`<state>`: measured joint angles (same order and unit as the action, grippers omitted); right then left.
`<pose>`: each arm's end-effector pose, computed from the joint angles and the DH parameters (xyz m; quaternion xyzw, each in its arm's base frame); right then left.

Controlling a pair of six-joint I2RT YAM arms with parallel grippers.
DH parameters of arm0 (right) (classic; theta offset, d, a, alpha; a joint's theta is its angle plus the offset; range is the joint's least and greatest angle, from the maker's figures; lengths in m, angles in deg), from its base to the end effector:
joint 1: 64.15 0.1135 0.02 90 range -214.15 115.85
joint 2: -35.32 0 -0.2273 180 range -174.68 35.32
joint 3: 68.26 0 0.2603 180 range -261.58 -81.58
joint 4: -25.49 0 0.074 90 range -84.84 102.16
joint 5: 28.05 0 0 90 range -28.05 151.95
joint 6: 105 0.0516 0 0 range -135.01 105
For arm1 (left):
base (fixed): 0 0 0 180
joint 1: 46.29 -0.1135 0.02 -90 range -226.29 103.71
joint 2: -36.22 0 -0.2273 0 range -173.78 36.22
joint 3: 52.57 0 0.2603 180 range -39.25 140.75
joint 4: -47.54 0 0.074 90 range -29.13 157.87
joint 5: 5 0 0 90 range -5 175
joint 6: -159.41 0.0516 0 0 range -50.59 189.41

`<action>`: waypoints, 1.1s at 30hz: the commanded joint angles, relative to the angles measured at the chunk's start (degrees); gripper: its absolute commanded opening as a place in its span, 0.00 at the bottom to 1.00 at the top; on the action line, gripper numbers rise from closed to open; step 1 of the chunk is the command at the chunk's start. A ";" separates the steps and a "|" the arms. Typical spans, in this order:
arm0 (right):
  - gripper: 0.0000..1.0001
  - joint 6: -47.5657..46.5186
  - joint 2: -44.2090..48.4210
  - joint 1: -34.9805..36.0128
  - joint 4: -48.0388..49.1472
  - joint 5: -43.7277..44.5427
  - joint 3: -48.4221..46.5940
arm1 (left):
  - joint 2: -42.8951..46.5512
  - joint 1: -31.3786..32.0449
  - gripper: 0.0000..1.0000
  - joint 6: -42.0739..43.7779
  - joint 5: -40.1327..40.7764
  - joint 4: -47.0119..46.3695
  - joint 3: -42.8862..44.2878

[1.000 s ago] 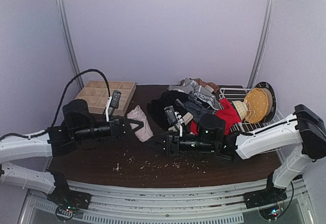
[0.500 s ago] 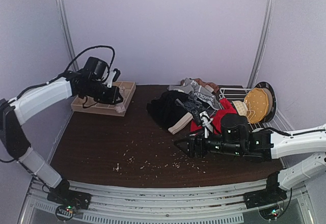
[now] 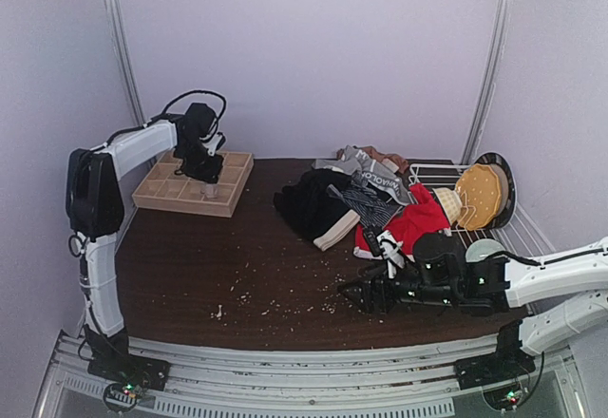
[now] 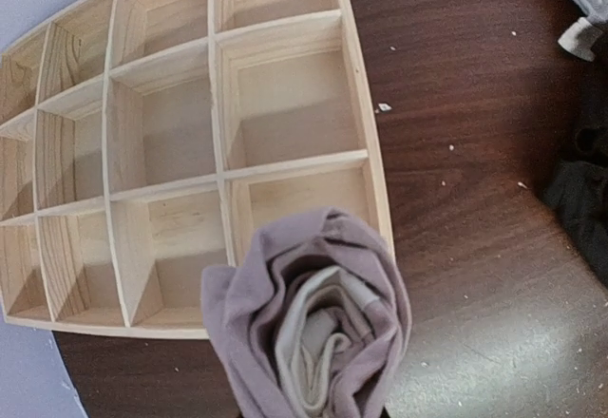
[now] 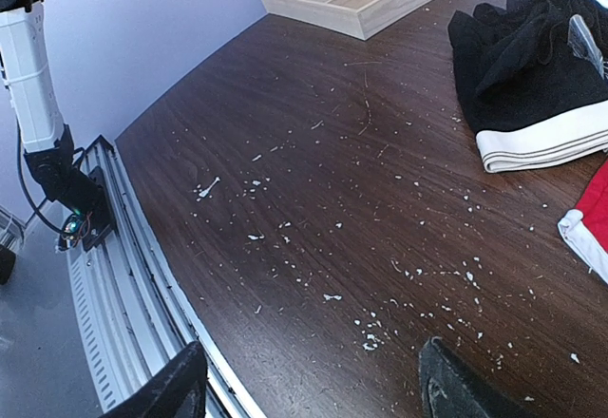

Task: Roll the underwear
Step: Place the underwear in the storage box.

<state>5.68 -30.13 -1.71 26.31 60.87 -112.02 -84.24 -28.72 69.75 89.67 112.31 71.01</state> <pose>0.1309 0.2529 0.1793 -0.2985 0.7675 0.3822 0.4194 0.4348 -0.1333 0.2132 0.1409 0.9585 0.0024 0.2478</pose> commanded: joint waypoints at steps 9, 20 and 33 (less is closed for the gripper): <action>0.74 -1.63 -0.20 -0.01 3.25 1.44 0.20 | -10.18 -1.67 0.00 4.57 -1.56 -0.61 10.37; 0.73 -1.09 0.15 -0.03 3.25 2.49 0.55 | -14.68 -2.44 0.00 5.29 -0.16 0.88 11.42; 0.73 -1.86 0.47 -0.01 2.90 2.38 0.74 | -19.30 -2.51 0.00 8.55 -0.91 3.60 13.47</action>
<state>4.44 -30.24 -1.71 28.68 62.16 -111.58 -101.60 -30.60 76.31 89.88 113.88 83.43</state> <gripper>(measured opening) 0.734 0.095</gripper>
